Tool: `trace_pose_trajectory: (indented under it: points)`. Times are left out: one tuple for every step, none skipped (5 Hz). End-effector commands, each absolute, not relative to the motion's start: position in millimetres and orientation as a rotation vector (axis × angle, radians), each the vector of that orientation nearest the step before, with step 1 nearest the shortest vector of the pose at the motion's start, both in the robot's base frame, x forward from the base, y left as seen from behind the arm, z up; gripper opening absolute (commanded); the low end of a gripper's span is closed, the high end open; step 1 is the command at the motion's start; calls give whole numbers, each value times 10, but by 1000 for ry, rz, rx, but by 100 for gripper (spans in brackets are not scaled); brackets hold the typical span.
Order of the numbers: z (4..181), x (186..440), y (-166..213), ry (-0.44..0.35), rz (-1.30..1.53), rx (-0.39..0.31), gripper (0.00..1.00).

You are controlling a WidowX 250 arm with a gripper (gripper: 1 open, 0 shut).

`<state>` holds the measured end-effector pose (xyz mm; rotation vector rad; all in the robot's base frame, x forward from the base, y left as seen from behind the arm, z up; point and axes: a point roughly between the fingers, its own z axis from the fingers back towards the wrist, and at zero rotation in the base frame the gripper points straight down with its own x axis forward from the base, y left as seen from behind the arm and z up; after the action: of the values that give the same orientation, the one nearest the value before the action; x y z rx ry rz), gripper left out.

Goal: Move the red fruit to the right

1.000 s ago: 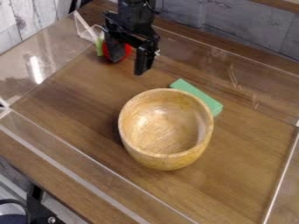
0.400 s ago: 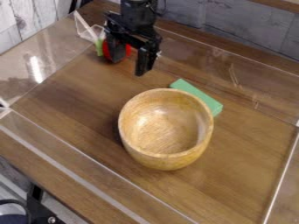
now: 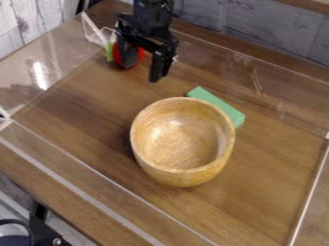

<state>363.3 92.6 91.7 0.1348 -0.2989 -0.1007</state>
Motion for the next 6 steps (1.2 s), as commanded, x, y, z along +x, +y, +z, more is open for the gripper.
trace_pose_trajectory:
  points:
    - [1083, 3725, 959, -352, -85, 152, 100]
    - [1069, 3734, 974, -349, -78, 152, 100]
    - [1168, 3676, 1085, -375, -59, 153, 100]
    - [1263, 3620, 1201, -403, -40, 154, 100]
    - [1327, 3599, 1275, -415, -30, 153, 100]
    - [1312, 3650, 1298, -412, -36, 146, 100]
